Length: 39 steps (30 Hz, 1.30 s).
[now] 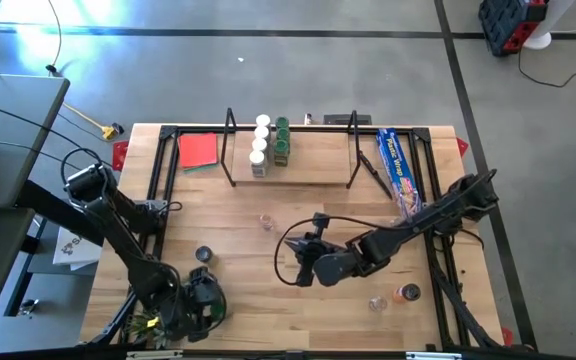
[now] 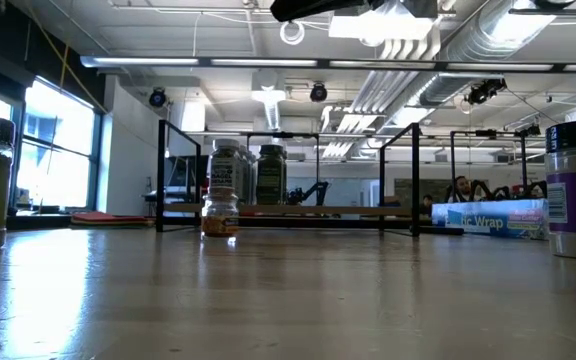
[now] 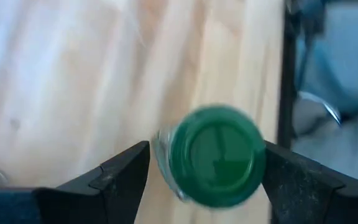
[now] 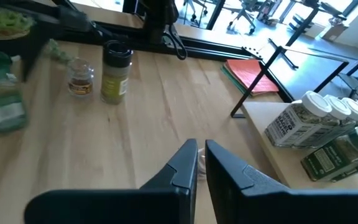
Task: Shelf spices
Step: Put the green seasoning bottle on the shelf
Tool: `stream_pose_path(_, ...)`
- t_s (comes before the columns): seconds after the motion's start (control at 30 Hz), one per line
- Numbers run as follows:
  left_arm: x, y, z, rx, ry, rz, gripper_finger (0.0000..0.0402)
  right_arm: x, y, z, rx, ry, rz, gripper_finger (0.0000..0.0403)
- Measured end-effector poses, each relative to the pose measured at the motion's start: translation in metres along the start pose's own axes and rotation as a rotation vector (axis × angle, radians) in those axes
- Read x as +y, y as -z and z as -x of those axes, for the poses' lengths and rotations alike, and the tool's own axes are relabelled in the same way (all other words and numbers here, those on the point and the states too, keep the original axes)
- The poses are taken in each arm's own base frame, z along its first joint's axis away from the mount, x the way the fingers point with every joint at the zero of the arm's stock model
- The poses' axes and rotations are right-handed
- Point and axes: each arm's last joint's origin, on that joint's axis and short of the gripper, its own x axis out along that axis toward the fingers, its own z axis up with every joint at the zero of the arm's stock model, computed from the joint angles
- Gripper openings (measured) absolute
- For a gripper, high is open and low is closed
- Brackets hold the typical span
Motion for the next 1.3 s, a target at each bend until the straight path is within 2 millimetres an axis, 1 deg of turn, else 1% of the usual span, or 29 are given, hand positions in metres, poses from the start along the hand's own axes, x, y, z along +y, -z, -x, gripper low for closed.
stream_pose_path(0.13, 0.006, -0.011, -0.004, -0.110, -0.072, 0.024, 0.0282, 0.003, 0.000, 0.003, -0.004, -0.010, 0.004, 0.0025)
stream_pose_path(0.33, 0.020, -0.033, -0.011, -0.253, -0.188, 0.004, 0.0282, 0.007, 0.001, 0.007, -0.008, -0.023, 0.002, 0.0025)
stream_pose_path(0.5, 0.022, -0.051, -0.014, -0.367, -0.222, -0.048, 0.0282, 0.009, 0.001, 0.008, -0.010, -0.028, 0.004, 0.0025)
stream_pose_path(0.6, 0.022, -0.058, -0.009, -0.378, -0.206, -0.096, 0.0282, 0.009, 0.001, 0.008, -0.009, -0.028, -0.011, 0.0025)
stream_pose_path(0.67, 0.017, -0.061, 0.003, -0.360, -0.170, -0.110, 0.0282, 0.009, 0.001, 0.008, -0.005, -0.028, -0.017, 0.0025)
stream_pose_path(0.77, 0.005, -0.056, 0.027, -0.312, -0.112, -0.144, 0.0282, 0.009, 0.002, 0.008, -0.004, -0.027, -0.015, 0.0025)
stream_pose_path(0.83, -0.003, -0.047, 0.040, -0.270, -0.089, -0.182, 0.0282, 0.009, 0.002, 0.008, -0.003, -0.027, -0.016, 0.0025)
stream_pose_path(0.93, -0.010, -0.030, 0.050, -0.227, -0.082, -0.234, 0.0282, 0.008, 0.002, 0.008, -0.003, -0.025, -0.019, 0.0025)
stream_pose_path(1.0, -0.011, -0.018, 0.051, -0.182, -0.086, -0.240, 0.0282, 0.009, 0.002, 0.008, -0.003, -0.026, -0.023, 0.0025)
stream_pose_path(1.13, -0.007, 0.000, 0.044, -0.094, -0.122, -0.195, 0.0282, 0.009, 0.002, 0.008, -0.002, -0.026, -0.042, 0.0025)
stream_pose_path(1.23, -0.004, 0.006, 0.035, -0.097, -0.153, -0.159, 0.0282, 0.009, 0.002, 0.008, -0.002, -0.026, -0.041, 0.0025)
stream_pose_path(1.3, -0.003, 0.007, 0.028, -0.111, -0.190, -0.154, 0.0282, 0.009, 0.002, 0.008, -0.001, -0.026, -0.040, 0.0025)
